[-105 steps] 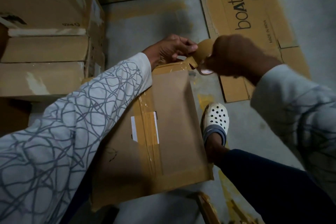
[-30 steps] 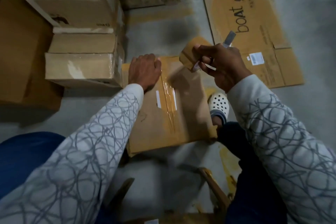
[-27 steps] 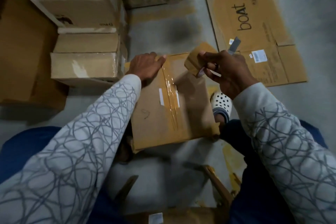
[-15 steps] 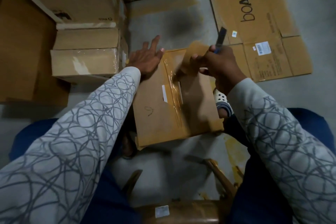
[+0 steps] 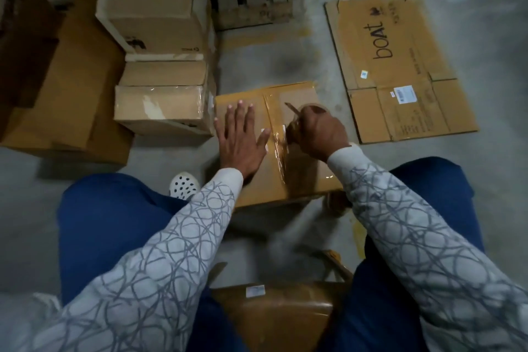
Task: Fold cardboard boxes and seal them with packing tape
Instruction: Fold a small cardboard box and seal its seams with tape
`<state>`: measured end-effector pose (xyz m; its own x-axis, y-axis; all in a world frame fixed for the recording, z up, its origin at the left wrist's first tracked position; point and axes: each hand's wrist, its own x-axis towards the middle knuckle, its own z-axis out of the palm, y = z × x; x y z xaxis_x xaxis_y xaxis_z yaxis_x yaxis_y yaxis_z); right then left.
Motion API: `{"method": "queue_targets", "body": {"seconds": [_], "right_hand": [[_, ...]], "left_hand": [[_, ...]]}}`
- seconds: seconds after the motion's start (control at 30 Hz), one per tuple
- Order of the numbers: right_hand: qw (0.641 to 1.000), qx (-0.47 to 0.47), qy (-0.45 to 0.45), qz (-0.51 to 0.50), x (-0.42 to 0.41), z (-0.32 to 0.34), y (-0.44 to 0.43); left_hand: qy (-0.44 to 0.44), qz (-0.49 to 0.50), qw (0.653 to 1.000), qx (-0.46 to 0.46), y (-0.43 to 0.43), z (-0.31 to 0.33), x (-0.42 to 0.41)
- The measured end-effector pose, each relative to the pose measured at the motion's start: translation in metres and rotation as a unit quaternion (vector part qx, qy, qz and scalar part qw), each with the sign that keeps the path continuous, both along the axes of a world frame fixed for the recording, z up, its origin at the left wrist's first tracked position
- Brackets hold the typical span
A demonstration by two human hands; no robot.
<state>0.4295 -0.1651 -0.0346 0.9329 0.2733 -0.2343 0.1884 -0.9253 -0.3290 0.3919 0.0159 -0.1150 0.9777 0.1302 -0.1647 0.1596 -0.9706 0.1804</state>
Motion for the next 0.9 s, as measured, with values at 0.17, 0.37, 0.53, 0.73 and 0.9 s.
{"method": "queue_targets", "body": {"seconds": [0.17,0.37,0.53,0.73,0.9], "right_hand": [[0.977,-0.055,-0.202,0.049,-0.033,-0.021,0.024],[0.988,0.117,-0.087,0.046,-0.067,-0.079,0.046],[0.985,0.133,-0.102,0.04,-0.07,-0.1,0.042],[0.98,0.174,-0.091,0.026,-0.075,-0.092,0.039],[0.962,0.215,-0.139,-0.089,-0.111,-0.091,0.016]], "left_hand": [[-0.024,0.039,0.998,-0.036,0.013,-0.009,-0.045],[-0.055,0.017,0.994,-0.088,0.014,-0.032,-0.066],[-0.08,0.026,0.991,-0.106,0.015,-0.037,-0.064],[-0.093,0.102,0.981,-0.139,0.008,-0.03,-0.077],[-0.07,0.352,0.902,-0.24,-0.03,-0.015,-0.114]]}}
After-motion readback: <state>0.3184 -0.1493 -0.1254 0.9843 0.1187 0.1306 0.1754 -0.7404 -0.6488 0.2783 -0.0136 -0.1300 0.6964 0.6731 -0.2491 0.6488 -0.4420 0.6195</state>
